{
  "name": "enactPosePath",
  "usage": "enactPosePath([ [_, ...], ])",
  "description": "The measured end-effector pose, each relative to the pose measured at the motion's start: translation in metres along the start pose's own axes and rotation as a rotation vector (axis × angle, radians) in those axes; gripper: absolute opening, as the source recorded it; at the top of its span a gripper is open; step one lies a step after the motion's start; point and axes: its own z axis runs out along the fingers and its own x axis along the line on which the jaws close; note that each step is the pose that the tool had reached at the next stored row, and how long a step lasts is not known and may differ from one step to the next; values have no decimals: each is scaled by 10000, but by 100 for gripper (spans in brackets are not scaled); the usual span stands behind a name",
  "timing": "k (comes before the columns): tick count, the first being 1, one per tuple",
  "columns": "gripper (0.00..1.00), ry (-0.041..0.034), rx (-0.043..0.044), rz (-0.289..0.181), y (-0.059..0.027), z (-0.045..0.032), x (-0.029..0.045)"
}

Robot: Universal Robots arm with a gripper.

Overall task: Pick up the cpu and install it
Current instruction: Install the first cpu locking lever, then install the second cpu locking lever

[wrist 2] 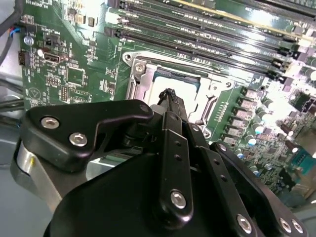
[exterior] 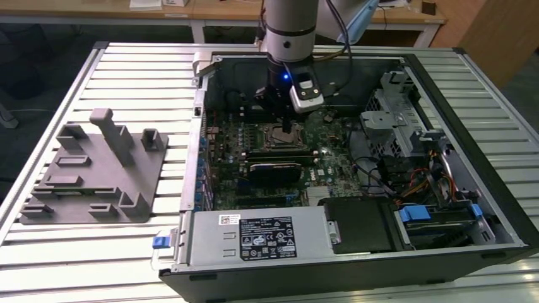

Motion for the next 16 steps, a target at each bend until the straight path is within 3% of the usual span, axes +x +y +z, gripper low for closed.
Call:
enactPosePath([
  [8,11,-30,-92,-1255,-5,24,1],
  [16,11,-33,-101,-1376,-13,25,5],
])
